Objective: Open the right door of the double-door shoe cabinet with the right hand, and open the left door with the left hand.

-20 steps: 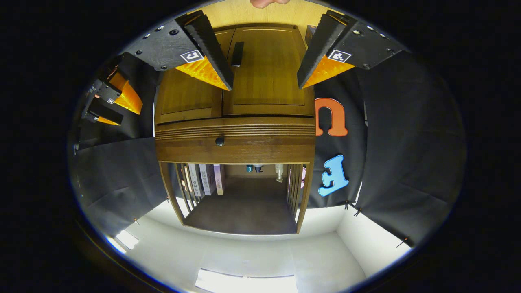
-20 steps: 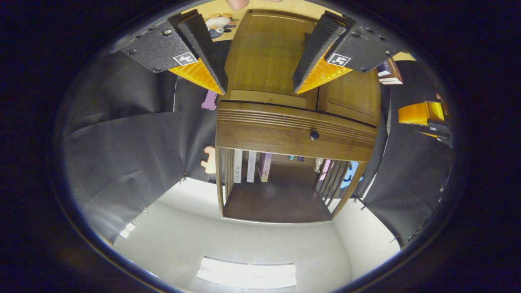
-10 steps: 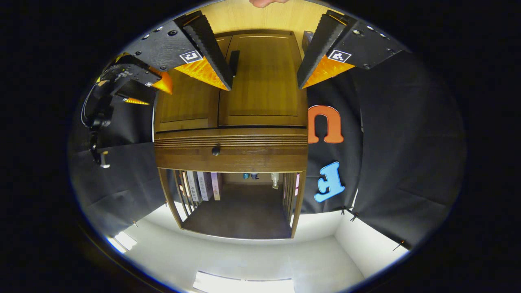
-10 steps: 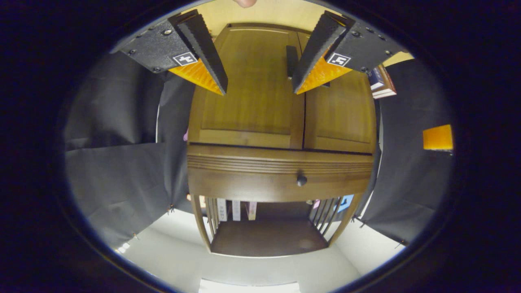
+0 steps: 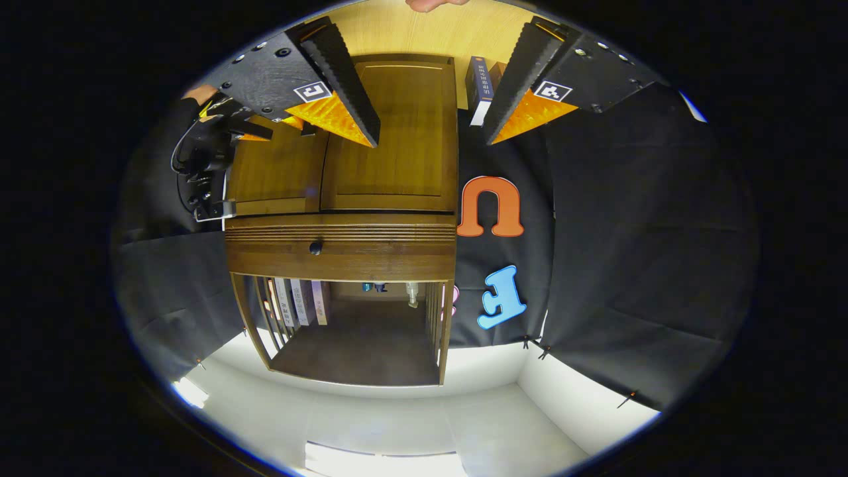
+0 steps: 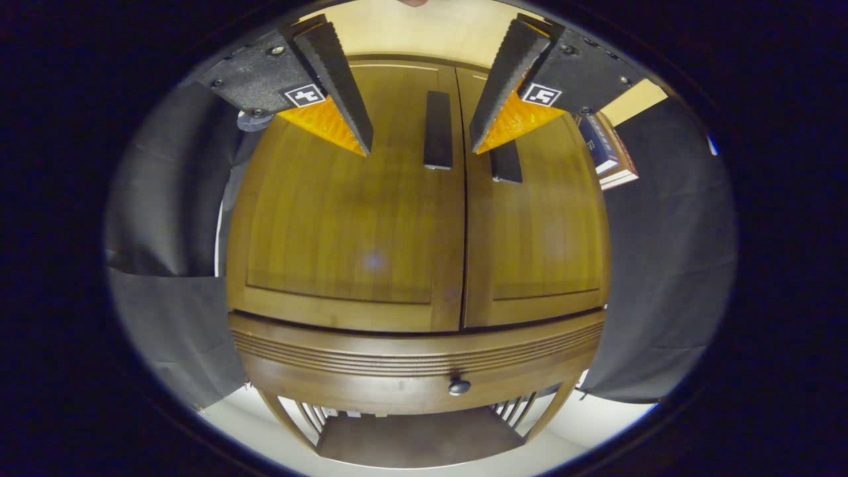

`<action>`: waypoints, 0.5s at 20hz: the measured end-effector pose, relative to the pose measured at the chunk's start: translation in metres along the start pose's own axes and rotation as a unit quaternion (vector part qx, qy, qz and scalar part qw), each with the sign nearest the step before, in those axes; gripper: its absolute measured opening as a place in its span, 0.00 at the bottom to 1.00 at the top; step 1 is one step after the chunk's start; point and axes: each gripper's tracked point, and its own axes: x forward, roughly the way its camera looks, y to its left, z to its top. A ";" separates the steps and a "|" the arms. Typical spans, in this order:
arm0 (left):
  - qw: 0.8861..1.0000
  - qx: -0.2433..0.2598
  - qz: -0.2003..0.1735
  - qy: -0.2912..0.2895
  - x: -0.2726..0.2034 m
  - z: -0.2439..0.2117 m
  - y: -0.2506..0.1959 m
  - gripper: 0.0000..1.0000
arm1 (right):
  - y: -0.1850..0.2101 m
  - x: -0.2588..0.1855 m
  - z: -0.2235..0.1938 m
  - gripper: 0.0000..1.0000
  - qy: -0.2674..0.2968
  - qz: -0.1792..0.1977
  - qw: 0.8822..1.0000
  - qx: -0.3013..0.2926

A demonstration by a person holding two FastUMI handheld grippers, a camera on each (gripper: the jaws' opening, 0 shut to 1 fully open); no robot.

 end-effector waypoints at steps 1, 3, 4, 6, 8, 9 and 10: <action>1.000 0.003 0.005 0.003 -0.002 -0.001 0.004 0.95 | 0.002 0.005 -0.002 0.90 0.000 -0.001 1.000 -0.002; 1.000 0.006 0.012 0.004 -0.005 -0.002 0.008 0.95 | 0.003 0.019 -0.008 0.83 0.012 -0.007 1.000 0.000; 1.000 0.006 0.014 0.004 -0.006 -0.002 0.010 0.95 | 0.004 0.026 -0.012 0.81 0.019 -0.006 1.000 0.004; 1.000 0.004 0.019 0.003 -0.007 -0.002 0.012 0.95 | 0.002 0.045 -0.020 0.75 0.032 -0.011 0.999 0.009; 1.000 -0.001 0.019 0.006 -0.006 -0.005 0.011 0.95 | 0.004 0.057 -0.032 0.68 0.049 -0.010 0.998 0.022; 1.000 -0.001 0.018 0.008 -0.007 -0.006 0.011 0.95 | 0.005 0.062 -0.034 0.65 0.052 -0.007 0.998 0.029; 1.000 0.000 0.021 0.007 -0.008 -0.006 0.012 0.95 | 0.005 0.065 -0.035 0.64 0.051 -0.003 0.998 0.033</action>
